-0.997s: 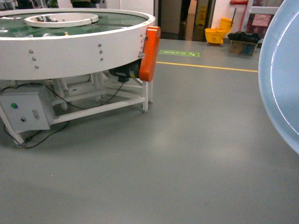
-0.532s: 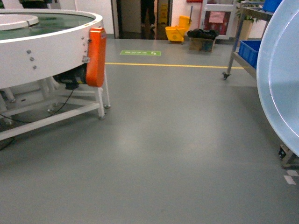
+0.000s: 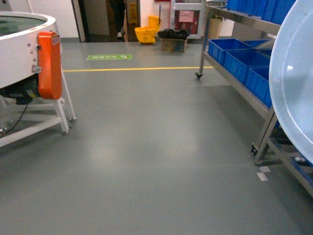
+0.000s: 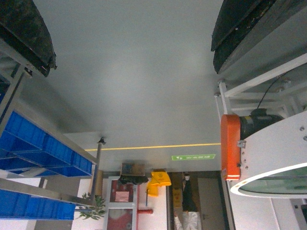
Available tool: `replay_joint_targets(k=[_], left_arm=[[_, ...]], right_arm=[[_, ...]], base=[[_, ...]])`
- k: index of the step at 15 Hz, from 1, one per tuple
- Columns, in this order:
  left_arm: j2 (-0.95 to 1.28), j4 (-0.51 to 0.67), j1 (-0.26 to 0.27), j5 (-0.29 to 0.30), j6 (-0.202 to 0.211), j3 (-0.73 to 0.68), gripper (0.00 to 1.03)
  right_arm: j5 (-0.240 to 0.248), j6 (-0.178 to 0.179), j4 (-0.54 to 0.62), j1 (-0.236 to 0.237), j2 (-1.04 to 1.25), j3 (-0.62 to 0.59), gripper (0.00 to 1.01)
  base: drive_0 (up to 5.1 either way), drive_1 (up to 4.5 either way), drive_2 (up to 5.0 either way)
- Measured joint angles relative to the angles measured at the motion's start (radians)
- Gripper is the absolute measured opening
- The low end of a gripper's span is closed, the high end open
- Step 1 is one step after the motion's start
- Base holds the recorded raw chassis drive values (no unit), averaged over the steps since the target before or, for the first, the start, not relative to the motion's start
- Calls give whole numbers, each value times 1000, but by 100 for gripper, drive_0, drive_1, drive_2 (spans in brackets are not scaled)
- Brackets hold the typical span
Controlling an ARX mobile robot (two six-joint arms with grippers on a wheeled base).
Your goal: Place blue tray on left shelf second layer neatly
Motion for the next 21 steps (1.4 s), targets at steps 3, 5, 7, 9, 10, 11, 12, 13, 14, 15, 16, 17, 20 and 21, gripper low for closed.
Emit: replay_joint_targets(k=[3,5,7,9,10,11,12,13,14,15,16,17,20,21], left_arm=[[0,0,0,0,0,0,98],[0,0,0,0,0,0,98],[0,0,0,0,0,0,98],[0,0,0,0,0,0,98],[0,0,0,0,0,0,98],[0,0,0,0,0,0,98],[0,0,0,0,0,0,98],[0,0,0,0,0,0,98],[0,0,0,0,0,0,98],[0,0,0,0,0,0,98],[0,0,0,0,0,0,98],[0,0,0,0,0,0,98],[0,0,0,0,0,0,98],[0,0,0,0,0,0,98]], right_arm=[[0,0,1,0,0,0,2],[0,0,0,0,0,0,2],[0,0,0,0,0,0,2],[0,0,0,0,0,0,2],[0,0,0,0,0,0,2],[0,0,0,0,0,0,2],[0,0,0,0,0,0,2],[0,0,0,0,0,0,2],[0,0,0,0,0,0,2],[0,0,0,0,0,0,2],[0,0,0,0,0,0,2],[0,0,0,0,0,0,2],[0,0,0,0,0,0,2],[0,0,0,0,0,0,2]], base=[[-196,-196,-196],[-196,-196,-196],[-196,-196,-196],[-155,-155,-155],[-155,-155,-155],[-154,-154,-154],[-154,-154,-154],[-165,-165,-165],[-165,-165,-165],[-165,-165,-165],[-165,-165,-165],[-165,-165,-165],[-165,-165,-165],[-165,-165,-165]])
